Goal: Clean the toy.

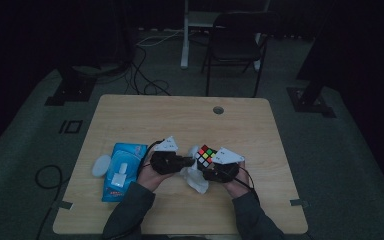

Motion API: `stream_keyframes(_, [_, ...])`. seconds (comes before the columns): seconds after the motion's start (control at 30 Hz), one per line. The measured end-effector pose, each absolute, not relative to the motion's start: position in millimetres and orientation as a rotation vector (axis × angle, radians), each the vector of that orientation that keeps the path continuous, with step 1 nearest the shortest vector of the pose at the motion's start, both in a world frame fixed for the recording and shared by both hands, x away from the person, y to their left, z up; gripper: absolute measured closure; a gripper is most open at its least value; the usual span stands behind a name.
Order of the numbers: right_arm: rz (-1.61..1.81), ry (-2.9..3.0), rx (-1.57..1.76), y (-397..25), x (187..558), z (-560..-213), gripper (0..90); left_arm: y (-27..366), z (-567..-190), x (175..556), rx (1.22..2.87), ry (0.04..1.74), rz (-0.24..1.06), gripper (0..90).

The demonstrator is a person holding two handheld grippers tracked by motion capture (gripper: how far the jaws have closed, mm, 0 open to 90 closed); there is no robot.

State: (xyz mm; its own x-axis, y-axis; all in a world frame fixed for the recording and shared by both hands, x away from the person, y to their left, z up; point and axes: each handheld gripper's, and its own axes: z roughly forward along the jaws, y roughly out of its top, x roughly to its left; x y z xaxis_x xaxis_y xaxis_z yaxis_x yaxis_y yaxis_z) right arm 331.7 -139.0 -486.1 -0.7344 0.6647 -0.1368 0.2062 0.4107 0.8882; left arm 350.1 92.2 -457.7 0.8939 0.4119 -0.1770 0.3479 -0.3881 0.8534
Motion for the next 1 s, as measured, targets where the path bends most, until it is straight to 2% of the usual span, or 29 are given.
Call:
stream_keyframes(0.43, [1.259,2.206,0.784,-138.5,334.0,-482.9,33.8,84.4,-466.4,347.7,2.061,0.572,0.196,86.8])
stream_keyframes(1.0, [1.289,2.217,0.863,-140.1,338.7,-480.4,33.8,76.6,-480.6,347.2,2.119,0.588,0.254,86.7])
